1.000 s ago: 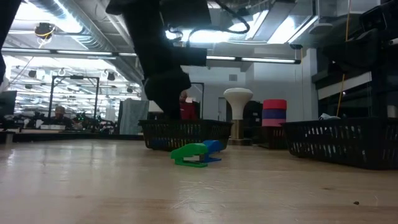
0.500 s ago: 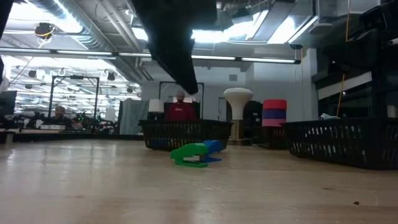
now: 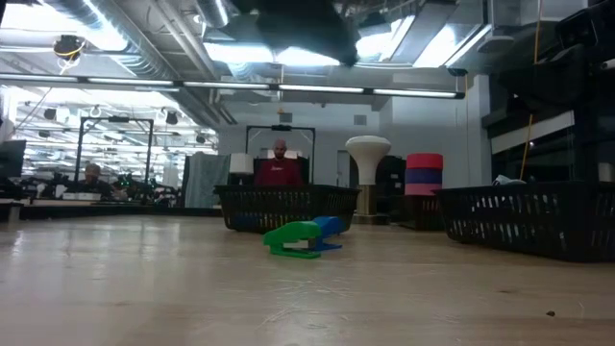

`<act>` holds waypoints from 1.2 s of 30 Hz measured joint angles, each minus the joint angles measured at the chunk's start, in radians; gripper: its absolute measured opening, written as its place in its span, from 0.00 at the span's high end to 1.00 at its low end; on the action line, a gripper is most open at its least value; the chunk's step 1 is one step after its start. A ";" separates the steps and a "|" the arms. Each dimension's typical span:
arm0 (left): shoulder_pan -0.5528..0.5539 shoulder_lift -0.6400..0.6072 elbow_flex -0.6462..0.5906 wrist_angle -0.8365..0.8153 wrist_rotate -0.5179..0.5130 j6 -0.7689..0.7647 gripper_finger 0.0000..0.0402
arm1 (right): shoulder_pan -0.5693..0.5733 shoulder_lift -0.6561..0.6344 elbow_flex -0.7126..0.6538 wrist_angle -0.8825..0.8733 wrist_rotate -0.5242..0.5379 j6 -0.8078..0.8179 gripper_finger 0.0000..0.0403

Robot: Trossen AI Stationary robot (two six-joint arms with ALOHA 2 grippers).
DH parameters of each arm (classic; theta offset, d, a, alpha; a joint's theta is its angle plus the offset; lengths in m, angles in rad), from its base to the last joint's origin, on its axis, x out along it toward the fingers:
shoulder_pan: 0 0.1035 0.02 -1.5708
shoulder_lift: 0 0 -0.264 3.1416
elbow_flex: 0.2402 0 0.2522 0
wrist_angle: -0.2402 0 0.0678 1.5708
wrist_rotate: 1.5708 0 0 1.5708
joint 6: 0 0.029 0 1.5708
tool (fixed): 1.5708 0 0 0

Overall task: Pick and place Stapler, Stapler remover, tape
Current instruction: Put the green stapler into the center black bin

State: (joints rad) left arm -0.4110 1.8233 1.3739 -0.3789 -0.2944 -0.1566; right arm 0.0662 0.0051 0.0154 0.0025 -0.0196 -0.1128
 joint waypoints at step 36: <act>0.003 0.093 -0.010 0.089 0.193 0.214 0.68 | 0.000 0.000 0.000 0.000 0.000 0.000 0.96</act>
State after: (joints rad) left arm -0.4084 1.9163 1.3636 -0.2897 -0.1017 0.0570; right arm 0.0658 0.0055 0.0154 0.0025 -0.0193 -0.1127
